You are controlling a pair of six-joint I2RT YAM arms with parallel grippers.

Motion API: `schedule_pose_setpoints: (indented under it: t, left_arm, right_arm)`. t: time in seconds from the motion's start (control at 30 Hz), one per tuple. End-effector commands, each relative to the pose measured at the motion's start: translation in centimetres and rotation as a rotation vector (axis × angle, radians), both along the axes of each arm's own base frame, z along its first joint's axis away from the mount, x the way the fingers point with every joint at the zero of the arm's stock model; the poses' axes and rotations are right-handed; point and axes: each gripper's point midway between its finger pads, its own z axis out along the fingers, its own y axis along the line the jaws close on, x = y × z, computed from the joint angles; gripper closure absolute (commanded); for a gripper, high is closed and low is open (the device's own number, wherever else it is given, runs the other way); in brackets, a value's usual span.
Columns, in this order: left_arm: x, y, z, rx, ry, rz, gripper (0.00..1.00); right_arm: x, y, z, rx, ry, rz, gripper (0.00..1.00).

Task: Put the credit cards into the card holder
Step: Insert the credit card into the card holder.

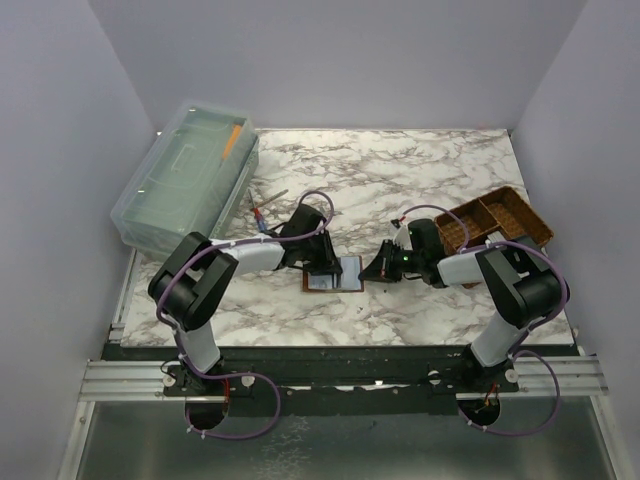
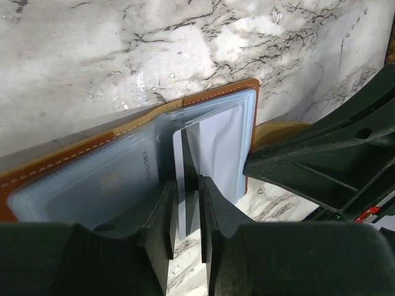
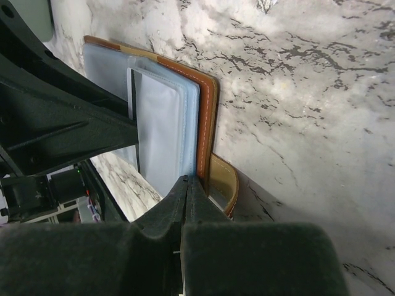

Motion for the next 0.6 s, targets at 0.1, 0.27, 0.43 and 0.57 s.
schedule_pose_setpoints:
  t: [0.1,0.27,0.43,0.57]
  left_arm:
    - [-1.6,-0.2,-0.6,0.031,0.036,-0.039,0.63]
    - [-1.6,0.6,0.8,0.003,0.023,-0.037,0.51]
    - [-1.3,0.7,1.4,-0.014,0.02,-0.036,0.46]
    - [-1.1,0.0,0.9,-0.029,0.036,-0.054,0.46]
  right_arm:
    - [-0.8,-0.1,-0.6,-0.011,0.015,0.016,1.0]
    - [-0.8,-0.2,-0.4,-0.021,0.005,0.013,1.0]
    - [-0.6,-0.3,-0.6,-0.037,0.005,0.014,1.0]
    - [-0.4,-0.1,-0.5,-0.027,0.004,0.018,1.0]
